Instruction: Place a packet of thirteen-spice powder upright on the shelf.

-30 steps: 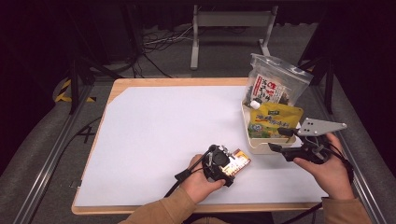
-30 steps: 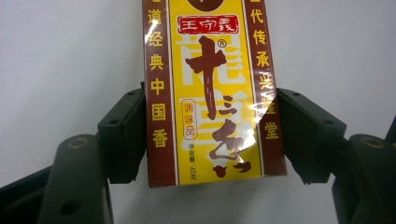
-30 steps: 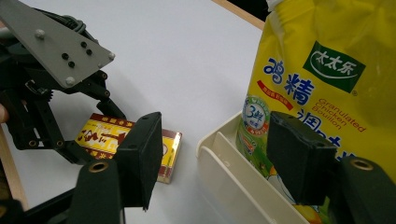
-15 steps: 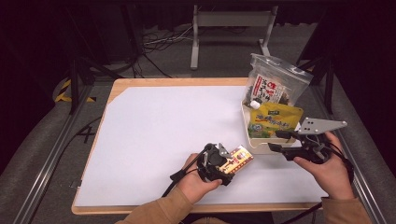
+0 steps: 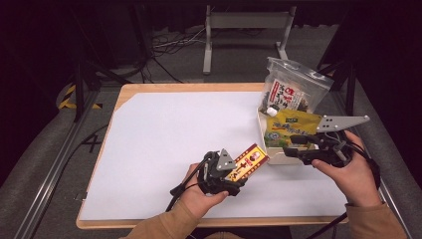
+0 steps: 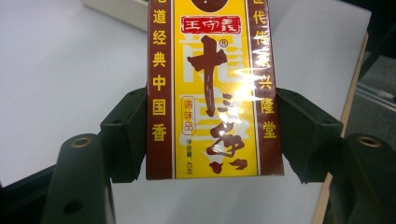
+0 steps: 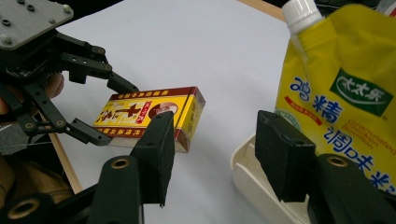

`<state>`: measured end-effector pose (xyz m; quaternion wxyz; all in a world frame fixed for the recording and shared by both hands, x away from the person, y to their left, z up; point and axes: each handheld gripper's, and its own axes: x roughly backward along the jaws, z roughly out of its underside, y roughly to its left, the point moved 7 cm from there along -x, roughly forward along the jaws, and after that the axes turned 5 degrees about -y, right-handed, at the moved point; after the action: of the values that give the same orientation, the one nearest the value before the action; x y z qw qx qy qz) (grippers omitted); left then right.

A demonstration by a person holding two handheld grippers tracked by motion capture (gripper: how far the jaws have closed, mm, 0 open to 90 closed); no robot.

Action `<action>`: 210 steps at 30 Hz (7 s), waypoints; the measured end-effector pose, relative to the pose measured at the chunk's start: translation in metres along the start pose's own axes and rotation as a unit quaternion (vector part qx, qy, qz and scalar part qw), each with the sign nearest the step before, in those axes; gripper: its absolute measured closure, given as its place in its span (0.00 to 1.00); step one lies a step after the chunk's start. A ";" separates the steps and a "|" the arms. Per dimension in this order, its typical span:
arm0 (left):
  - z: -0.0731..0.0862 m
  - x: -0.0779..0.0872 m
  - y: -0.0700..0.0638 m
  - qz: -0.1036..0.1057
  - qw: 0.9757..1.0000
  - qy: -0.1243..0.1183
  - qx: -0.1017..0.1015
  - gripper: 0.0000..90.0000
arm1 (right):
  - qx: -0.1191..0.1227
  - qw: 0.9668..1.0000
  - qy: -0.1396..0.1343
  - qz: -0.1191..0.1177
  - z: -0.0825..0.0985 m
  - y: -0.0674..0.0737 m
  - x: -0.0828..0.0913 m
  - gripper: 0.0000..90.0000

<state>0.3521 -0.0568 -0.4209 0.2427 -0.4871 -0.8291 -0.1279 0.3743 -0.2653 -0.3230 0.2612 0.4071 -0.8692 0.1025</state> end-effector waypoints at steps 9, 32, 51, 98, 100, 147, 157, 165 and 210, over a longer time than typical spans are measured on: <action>-0.009 0.017 0.002 -0.003 0.996 -0.086 -0.021 0.36 | 0.015 1.000 0.006 0.005 -0.022 0.006 0.000 0.52; -0.007 0.021 -0.001 -0.013 0.987 -0.152 -0.046 0.36 | -0.007 0.999 0.038 -0.024 -0.045 0.016 -0.010 0.52; -0.007 0.021 -0.005 -0.018 0.986 -0.154 -0.055 0.36 | -0.086 0.991 0.085 -0.057 -0.046 0.026 -0.042 0.44; -0.007 0.014 -0.002 -0.039 0.987 -0.143 -0.066 0.32 | -0.149 0.978 0.099 -0.108 -0.053 0.043 -0.047 0.76; -0.006 0.013 0.000 -0.035 0.988 -0.136 -0.060 0.29 | -0.128 0.983 0.095 -0.091 -0.056 0.042 -0.046 0.77; 0.044 0.108 0.091 -0.119 0.985 -0.117 0.037 0.31 | 0.217 0.964 0.151 -0.040 -0.069 -0.018 -0.007 0.77; 0.052 0.122 0.104 -0.140 0.982 -0.117 0.056 0.32 | 0.223 0.960 0.160 -0.057 -0.063 -0.039 -0.007 0.77; 0.053 0.124 0.107 -0.142 0.981 -0.117 0.061 0.32 | 0.247 0.950 0.181 -0.067 -0.056 -0.050 -0.010 0.77; 0.055 0.128 0.117 -0.153 0.979 -0.115 0.073 0.32 | 0.271 0.927 0.229 -0.121 -0.029 -0.052 -0.016 0.76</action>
<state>0.3861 0.1208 -0.4025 0.1578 -0.3472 -0.9233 -0.0456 0.4333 -0.2772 -0.3089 0.3429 0.5299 -0.6691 0.3923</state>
